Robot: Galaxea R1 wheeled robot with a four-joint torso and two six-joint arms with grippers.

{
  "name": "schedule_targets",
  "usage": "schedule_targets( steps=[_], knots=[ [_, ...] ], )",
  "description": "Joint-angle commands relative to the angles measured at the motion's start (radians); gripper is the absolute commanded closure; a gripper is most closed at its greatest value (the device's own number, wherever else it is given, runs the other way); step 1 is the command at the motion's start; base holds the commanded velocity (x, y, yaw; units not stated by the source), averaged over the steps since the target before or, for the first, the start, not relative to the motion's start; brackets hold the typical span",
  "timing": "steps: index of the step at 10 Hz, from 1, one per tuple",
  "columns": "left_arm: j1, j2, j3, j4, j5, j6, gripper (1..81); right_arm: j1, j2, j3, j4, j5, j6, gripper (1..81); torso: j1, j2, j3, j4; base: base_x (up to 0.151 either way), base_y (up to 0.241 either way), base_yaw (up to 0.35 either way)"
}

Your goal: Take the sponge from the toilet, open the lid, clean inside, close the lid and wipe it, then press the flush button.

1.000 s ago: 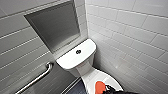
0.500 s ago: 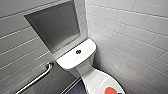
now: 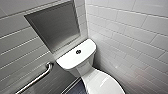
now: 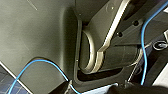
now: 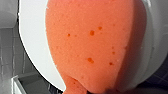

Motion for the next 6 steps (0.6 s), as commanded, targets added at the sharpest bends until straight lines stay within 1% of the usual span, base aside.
schedule_targets(
  steps=[1, 2, 4, 6],
  knots=[
    [0.007, -0.014, 0.010, 0.006, 0.071, 0.005, 1.0, -0.002, -0.128, 0.102, 0.000, -0.029, 0.007, 81.1, 0.000, 0.000, 0.000, 0.000, 0.000, 0.000, 0.000],
    [-0.007, -0.016, 0.006, 0.005, 0.071, 0.005, 1.0, -0.032, -0.155, 0.120, -0.007, -0.029, 0.006, 81.1, 0.000, 0.000, 0.000, 0.000, 0.000, 0.000, 0.000],
    [-0.046, -0.023, 0.004, -0.009, 0.071, -0.001, 1.0, -0.155, -0.153, 0.120, -0.012, -0.027, -0.002, 81.1, 0.000, 0.000, 0.000, 0.000, 0.000, 0.000, 0.000],
    [-0.064, -0.030, 0.004, -0.007, 0.069, -0.005, 1.0, -0.284, -0.077, 0.046, -0.021, -0.003, -0.012, 81.1, 0.000, 0.000, 0.000, 0.000, 0.000, 0.000, 0.000]
  ],
)
